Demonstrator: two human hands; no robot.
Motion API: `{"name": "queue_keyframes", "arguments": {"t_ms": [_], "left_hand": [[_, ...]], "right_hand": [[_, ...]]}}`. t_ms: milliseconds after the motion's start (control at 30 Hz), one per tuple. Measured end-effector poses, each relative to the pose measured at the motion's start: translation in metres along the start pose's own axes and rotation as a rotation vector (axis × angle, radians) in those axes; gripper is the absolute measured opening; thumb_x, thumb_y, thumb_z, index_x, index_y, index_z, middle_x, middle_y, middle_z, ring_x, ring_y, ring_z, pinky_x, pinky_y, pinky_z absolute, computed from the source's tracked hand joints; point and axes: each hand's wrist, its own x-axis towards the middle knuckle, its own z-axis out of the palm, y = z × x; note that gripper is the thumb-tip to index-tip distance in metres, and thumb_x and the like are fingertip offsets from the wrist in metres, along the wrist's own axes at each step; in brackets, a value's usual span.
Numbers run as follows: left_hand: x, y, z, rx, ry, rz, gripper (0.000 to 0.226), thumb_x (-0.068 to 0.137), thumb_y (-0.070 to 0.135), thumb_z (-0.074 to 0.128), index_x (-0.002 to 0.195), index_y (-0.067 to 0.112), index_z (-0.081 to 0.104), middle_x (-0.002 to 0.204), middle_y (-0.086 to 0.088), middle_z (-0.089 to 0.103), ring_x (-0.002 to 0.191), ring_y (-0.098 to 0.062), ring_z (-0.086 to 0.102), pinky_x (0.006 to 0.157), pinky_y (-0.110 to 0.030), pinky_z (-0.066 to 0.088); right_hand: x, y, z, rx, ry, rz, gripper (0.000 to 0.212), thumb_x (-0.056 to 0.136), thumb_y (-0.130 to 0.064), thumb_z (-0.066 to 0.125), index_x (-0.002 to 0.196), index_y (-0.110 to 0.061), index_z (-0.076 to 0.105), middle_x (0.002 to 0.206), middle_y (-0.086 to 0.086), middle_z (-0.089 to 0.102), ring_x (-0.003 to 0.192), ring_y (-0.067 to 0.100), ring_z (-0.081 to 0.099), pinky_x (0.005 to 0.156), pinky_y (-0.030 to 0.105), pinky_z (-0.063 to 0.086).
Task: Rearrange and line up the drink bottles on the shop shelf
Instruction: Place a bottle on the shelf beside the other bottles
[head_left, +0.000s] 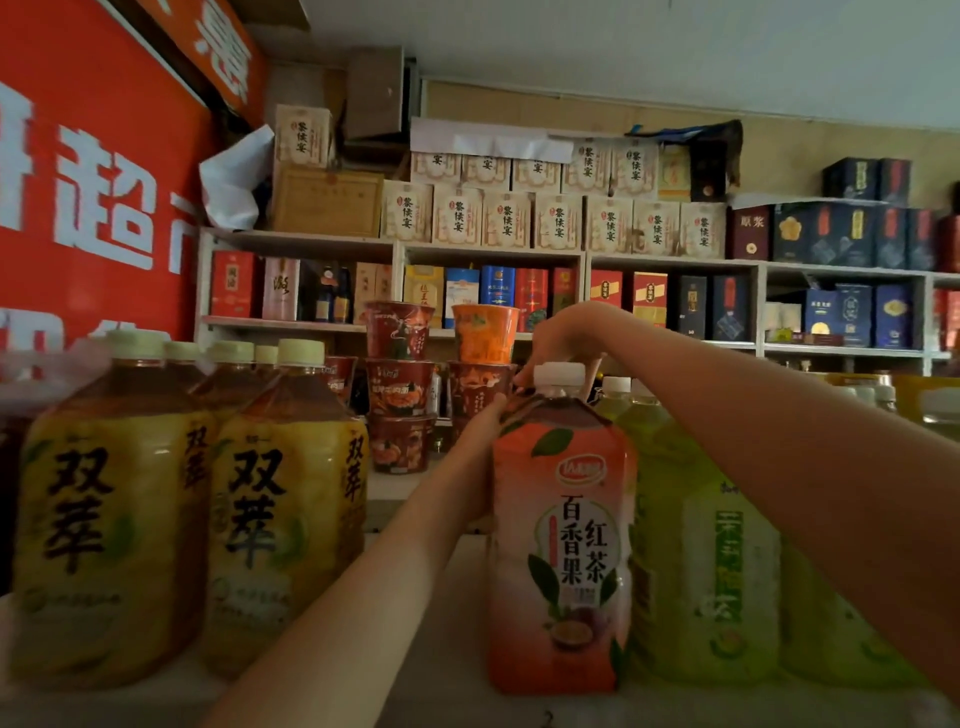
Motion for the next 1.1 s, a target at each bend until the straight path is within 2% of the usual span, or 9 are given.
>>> {"name": "queue_keyframes", "arguments": {"t_ms": [67,167,300,400,500,600,767,900,1100], "left_hand": [[-0.005,0.004,0.0,0.015,-0.002,0.007,0.041,0.1,0.039,0.037,0.081,0.011,0.06,0.055,-0.004,0.068,0.047,-0.014,0.065,0.043,-0.018,0.048],[-0.012,0.014,0.002,-0.051,0.014,0.063,0.032,0.098,0.031,0.045,0.083,0.01,0.065,0.067,-0.007,0.068,0.056,-0.018,0.065,0.056,-0.026,0.051],[-0.041,0.024,0.004,0.002,0.015,0.097,0.025,0.096,0.029,0.048,0.094,0.011,0.065,0.066,-0.001,0.063,0.064,-0.016,0.057,0.061,-0.029,0.042],[-0.079,0.019,0.007,0.125,0.152,0.236,0.023,0.096,0.032,0.046,0.088,0.02,0.064,0.076,0.006,0.068,0.081,-0.014,0.06,0.077,-0.034,0.046],[-0.123,-0.007,0.004,0.25,0.168,0.483,0.018,0.095,0.034,0.046,0.1,0.029,0.063,0.099,0.016,0.066,0.097,-0.001,0.06,0.085,-0.027,0.049],[-0.157,-0.037,-0.007,0.299,0.254,0.64,0.019,0.095,0.031,0.05,0.11,0.036,0.061,0.103,0.029,0.062,0.098,0.018,0.054,0.075,0.0,0.042],[-0.209,-0.093,-0.02,0.422,0.359,0.712,0.015,0.095,0.024,0.052,0.103,0.031,0.062,0.105,0.018,0.066,0.105,0.0,0.06,0.088,-0.013,0.046],[-0.245,-0.167,-0.027,0.674,0.537,0.586,0.015,0.095,0.029,0.049,0.103,0.03,0.061,0.101,0.016,0.064,0.099,0.002,0.06,0.08,-0.009,0.044],[-0.308,-0.312,-0.025,0.724,1.141,0.224,0.018,0.092,0.007,0.055,0.098,0.023,0.059,0.092,0.012,0.063,0.083,0.01,0.058,0.073,-0.003,0.04]], "right_hand": [[-0.014,-0.004,-0.001,0.026,-0.02,0.021,0.042,0.093,-0.038,0.056,0.111,0.0,0.055,0.125,0.019,0.054,0.09,0.031,0.065,0.069,0.04,0.059],[-0.041,-0.007,0.0,0.002,0.012,0.004,0.067,0.092,-0.057,0.043,0.134,-0.005,0.043,0.138,0.017,0.044,0.11,0.033,0.057,0.076,0.039,0.056],[-0.095,-0.009,0.01,-0.348,0.524,-0.17,0.06,0.096,-0.055,0.033,0.128,-0.007,0.05,0.129,0.013,0.053,0.107,0.025,0.053,0.085,0.034,0.044],[-0.151,-0.008,0.043,-0.149,0.882,-0.347,0.043,0.096,-0.044,0.042,0.119,-0.01,0.054,0.114,0.005,0.056,0.093,0.014,0.049,0.077,0.025,0.038],[-0.213,-0.006,0.114,0.06,0.997,-0.545,0.037,0.089,-0.042,0.044,0.118,-0.022,0.056,0.11,-0.011,0.054,0.091,0.001,0.052,0.073,0.011,0.042],[-0.256,0.001,0.18,0.141,0.981,-0.685,0.024,0.091,-0.03,0.055,0.113,-0.021,0.06,0.105,-0.016,0.055,0.094,-0.004,0.05,0.082,-0.003,0.035],[-0.269,0.016,0.253,0.331,0.869,-0.806,0.024,0.086,-0.027,0.058,0.108,-0.017,0.062,0.103,-0.01,0.059,0.097,-0.003,0.053,0.084,-0.002,0.035],[-0.252,0.029,0.334,0.46,0.582,-0.854,0.026,0.087,-0.022,0.061,0.112,-0.014,0.062,0.105,-0.008,0.06,0.093,0.0,0.056,0.082,0.006,0.04],[-0.231,0.075,0.475,0.611,0.022,-0.802,0.028,0.09,-0.015,0.061,0.118,-0.013,0.06,0.109,-0.007,0.06,0.101,0.01,0.06,0.081,0.009,0.039]]}}
